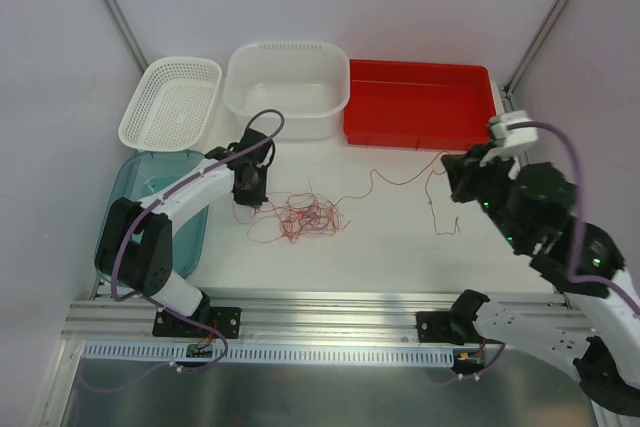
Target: Untangle the cables
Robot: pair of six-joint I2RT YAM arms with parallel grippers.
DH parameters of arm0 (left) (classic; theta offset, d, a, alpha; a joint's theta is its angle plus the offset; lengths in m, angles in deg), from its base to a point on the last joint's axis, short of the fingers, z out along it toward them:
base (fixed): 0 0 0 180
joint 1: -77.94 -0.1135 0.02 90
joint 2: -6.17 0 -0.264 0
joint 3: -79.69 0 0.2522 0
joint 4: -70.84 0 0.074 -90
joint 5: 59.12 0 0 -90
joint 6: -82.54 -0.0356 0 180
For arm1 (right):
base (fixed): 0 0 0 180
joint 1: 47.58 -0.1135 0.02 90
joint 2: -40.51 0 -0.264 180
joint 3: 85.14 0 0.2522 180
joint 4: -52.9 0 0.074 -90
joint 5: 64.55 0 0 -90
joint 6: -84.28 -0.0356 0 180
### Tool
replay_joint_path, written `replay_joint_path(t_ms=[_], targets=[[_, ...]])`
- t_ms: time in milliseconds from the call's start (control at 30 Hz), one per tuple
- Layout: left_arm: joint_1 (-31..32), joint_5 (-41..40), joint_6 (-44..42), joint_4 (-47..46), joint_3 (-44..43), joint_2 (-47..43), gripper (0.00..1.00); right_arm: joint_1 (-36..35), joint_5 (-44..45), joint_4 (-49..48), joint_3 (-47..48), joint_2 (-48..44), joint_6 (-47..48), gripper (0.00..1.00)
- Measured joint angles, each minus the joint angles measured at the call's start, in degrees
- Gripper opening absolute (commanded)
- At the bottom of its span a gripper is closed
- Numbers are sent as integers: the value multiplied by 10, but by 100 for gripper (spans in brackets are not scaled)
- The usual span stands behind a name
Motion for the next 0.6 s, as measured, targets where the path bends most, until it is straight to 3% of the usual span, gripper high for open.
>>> replay_joint_path(t_ms=[133, 233, 267, 333, 367, 433, 500, 600], targets=[[20, 32, -3, -12, 6, -38, 0, 6, -16, -12, -159, 17, -54, 1], [38, 45, -3, -20, 8, -60, 3, 24, -20, -5, -244, 42, -89, 17], [42, 49, -3, -22, 10, -67, 11, 33, -22, 0, -264, 49, -100, 34], [44, 56, -3, -23, 14, -79, 21, 49, -28, 20, -283, 59, -115, 55], [44, 58, -4, -23, 16, -86, 33, 54, -31, 25, -285, 63, -121, 60], [44, 65, -5, -24, 20, -100, 46, 59, -41, 30, -285, 72, -121, 73], [44, 75, -5, -23, 26, -122, 66, 59, -56, 31, -285, 77, -115, 78], [49, 93, -2, -24, 27, -159, 83, 59, -84, 32, -285, 87, -99, 84]])
